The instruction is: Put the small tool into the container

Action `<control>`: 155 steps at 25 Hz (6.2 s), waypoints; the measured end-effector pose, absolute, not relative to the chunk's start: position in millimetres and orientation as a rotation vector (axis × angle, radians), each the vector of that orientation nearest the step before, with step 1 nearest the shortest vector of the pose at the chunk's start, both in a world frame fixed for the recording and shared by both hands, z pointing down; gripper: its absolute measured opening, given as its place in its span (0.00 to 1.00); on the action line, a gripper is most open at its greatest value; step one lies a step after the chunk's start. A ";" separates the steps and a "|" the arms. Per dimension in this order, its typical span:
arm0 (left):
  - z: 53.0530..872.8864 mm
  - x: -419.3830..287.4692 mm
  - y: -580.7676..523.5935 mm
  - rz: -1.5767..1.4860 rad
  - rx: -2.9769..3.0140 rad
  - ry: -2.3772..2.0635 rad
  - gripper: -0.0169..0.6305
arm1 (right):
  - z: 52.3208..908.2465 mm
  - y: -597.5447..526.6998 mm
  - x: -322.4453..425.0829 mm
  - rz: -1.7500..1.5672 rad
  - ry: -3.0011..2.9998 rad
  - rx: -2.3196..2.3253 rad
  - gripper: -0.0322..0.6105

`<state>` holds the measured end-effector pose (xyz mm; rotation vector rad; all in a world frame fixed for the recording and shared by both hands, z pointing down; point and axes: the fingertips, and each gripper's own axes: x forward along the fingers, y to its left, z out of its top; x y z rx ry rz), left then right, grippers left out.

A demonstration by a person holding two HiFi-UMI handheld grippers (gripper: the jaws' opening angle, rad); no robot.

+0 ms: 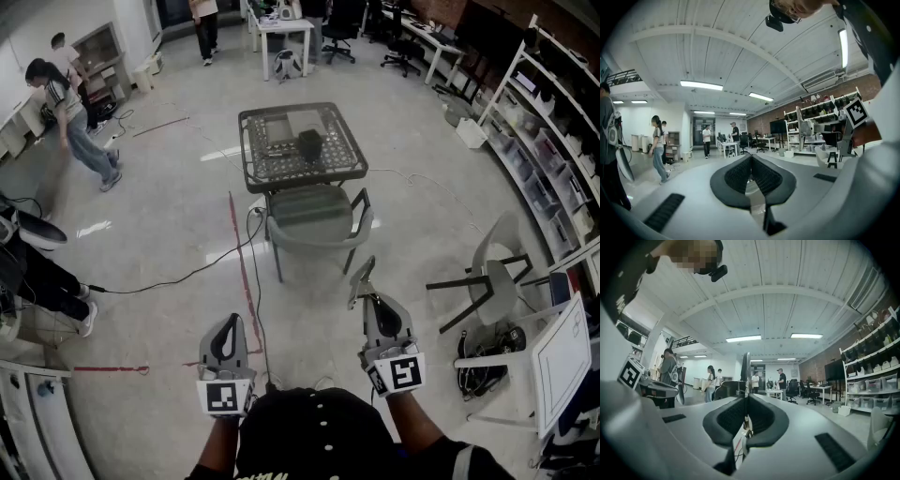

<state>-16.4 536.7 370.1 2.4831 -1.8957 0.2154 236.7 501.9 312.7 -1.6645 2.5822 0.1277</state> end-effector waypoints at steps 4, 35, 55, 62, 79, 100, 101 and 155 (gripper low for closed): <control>366.8 -16.4 538.8 0.200 2.507 -1.897 0.07 | 317.2 505.2 236.1 0.131 2.593 -1.667 0.08; 371.9 -76.2 503.6 0.093 2.564 -1.786 0.07 | 337.1 484.5 179.4 0.077 2.512 -1.769 0.08; 366.6 -72.7 335.1 0.091 2.520 -1.852 0.07 | 330.8 297.6 174.7 0.075 2.539 -1.702 0.08; 359.4 -58.9 276.1 0.085 2.486 -1.900 0.07 | 331.0 239.4 194.4 0.096 2.590 -1.661 0.08; 366.7 -37.2 208.7 0.073 2.432 -1.947 0.07 | 339.6 159.4 220.6 0.074 2.606 -1.630 0.08; 374.8 -74.2 22.7 0.085 2.491 -1.837 0.07 | 348.7 -7.3 169.4 0.049 2.627 -1.682 0.08; 375.7 -76.0 12.0 0.088 2.496 -1.825 0.07 | 349.7 -16.7 166.6 0.042 2.626 -1.691 0.08; 379.4 -109.5 -126.4 0.108 2.520 -1.730 0.07 | 351.7 -156.1 111.8 0.070 2.581 -1.714 0.08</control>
